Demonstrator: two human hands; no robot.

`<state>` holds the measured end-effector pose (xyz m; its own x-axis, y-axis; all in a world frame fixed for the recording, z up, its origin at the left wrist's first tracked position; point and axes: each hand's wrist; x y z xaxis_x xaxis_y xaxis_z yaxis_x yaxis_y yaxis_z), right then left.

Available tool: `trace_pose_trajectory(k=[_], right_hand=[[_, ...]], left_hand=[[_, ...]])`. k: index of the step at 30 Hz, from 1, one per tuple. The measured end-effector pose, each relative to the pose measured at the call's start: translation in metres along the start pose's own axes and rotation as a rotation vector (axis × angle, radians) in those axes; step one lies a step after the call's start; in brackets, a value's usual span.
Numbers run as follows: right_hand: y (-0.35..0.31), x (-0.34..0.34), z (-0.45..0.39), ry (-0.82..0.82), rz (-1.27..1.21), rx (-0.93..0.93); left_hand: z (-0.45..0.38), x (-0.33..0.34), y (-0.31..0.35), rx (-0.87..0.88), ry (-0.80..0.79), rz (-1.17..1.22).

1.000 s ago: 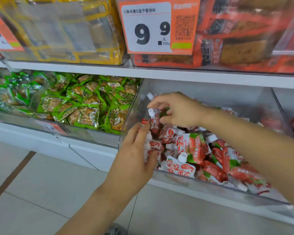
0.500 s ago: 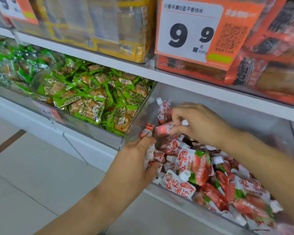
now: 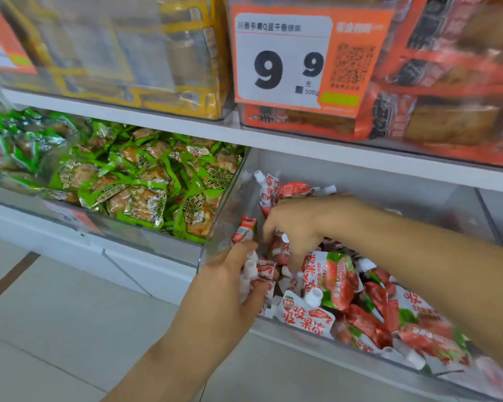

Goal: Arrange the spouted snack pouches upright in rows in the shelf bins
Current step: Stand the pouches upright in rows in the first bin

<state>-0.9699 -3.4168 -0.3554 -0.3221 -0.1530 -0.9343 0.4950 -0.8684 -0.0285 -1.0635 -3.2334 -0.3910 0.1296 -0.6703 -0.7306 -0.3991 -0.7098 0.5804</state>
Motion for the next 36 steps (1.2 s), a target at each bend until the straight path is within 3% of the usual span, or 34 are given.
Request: trace_pose_trajectory(k=[7,13,14,16,18,23,28,32,36], right_hand=[[0.022,0.005,0.022,0.102,-0.013,-0.012],[0.020,-0.016,0.073,0.054,-0.144,0.089],[0.018,-0.020,0.072,0.094,-0.150,0.111],[0.015,-0.019,0.054,0.323,-0.195,0.089],[0.009,-0.008,0.024,0.471,-0.377,0.043],[0.003,0.020,-0.028,0.407,-0.555,0.033],[0.013,0.025,-0.014,0.396,-0.331,0.013],[0.016,0.026,0.001,0.487,-0.148,0.045],[0.028,0.028,0.021,0.566,-0.394,0.191]], left_hand=[[0.001,0.000,0.001,-0.019,-0.009,0.004],[0.000,0.000,0.003,-0.027,-0.016,0.010],[0.000,0.000,0.004,-0.030,-0.014,0.011],[0.000,-0.001,0.006,-0.034,-0.011,0.003],[-0.001,-0.001,0.007,-0.041,-0.008,-0.008],[-0.001,-0.001,0.007,-0.030,-0.023,-0.005],[-0.002,0.000,0.005,-0.024,-0.031,-0.002],[-0.001,0.000,0.006,-0.039,-0.029,-0.013],[-0.002,0.000,0.006,-0.059,-0.038,-0.005]])
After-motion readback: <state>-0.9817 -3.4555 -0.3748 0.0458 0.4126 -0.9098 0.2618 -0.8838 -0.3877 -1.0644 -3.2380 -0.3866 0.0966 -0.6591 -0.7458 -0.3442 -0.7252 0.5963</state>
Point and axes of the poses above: each hand's wrist, its own z-axis away from the middle knuckle, its own x-axis out of the palm, y = z × x, and after that the axes turned 14 degrees about y, right-handed
